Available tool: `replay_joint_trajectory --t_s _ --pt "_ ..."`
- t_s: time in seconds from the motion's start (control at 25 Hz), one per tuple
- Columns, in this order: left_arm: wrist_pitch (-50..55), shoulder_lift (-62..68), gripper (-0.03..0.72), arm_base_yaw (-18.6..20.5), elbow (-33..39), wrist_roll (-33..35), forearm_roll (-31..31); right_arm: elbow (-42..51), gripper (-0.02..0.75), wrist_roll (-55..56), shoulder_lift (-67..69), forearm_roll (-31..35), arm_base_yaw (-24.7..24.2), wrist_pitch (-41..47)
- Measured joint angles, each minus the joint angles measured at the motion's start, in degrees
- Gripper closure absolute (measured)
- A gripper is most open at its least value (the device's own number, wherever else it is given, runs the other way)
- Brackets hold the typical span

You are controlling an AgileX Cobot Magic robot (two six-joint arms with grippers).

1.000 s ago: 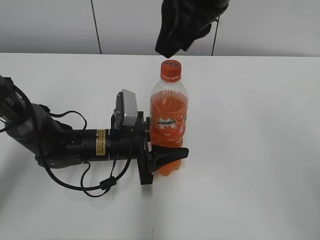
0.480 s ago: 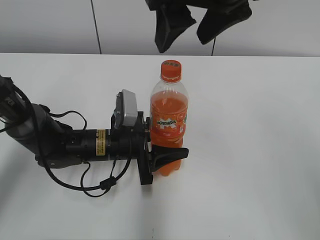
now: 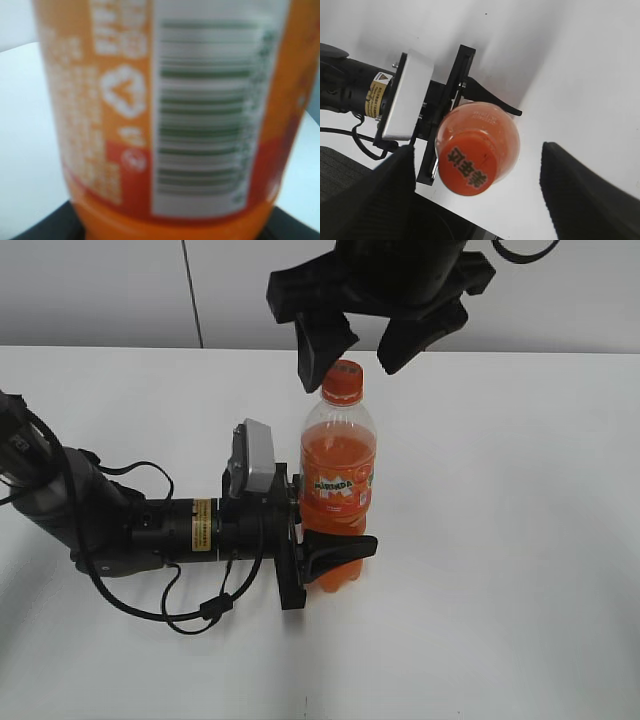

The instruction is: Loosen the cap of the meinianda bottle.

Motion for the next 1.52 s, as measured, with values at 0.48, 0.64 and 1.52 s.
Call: replay_joint_trajectory --t_s 0.48,0.64,1.52 --pt "0.0 0.0 0.304 0.0 0.0 0.0 0.0 0.0 0.205 -1.1 0.9 0.0 0.0 0.0" --pt "0.0 0.0 0.304 0.0 0.0 0.0 0.0 0.0 0.282 -1.6 0.9 -0.1 0.0 0.0" --pt "0.1 0.0 0.305 0.0 0.0 0.2 0.1 0.0 0.469 -27.9 0.9 1.1 0.1 -0.1"
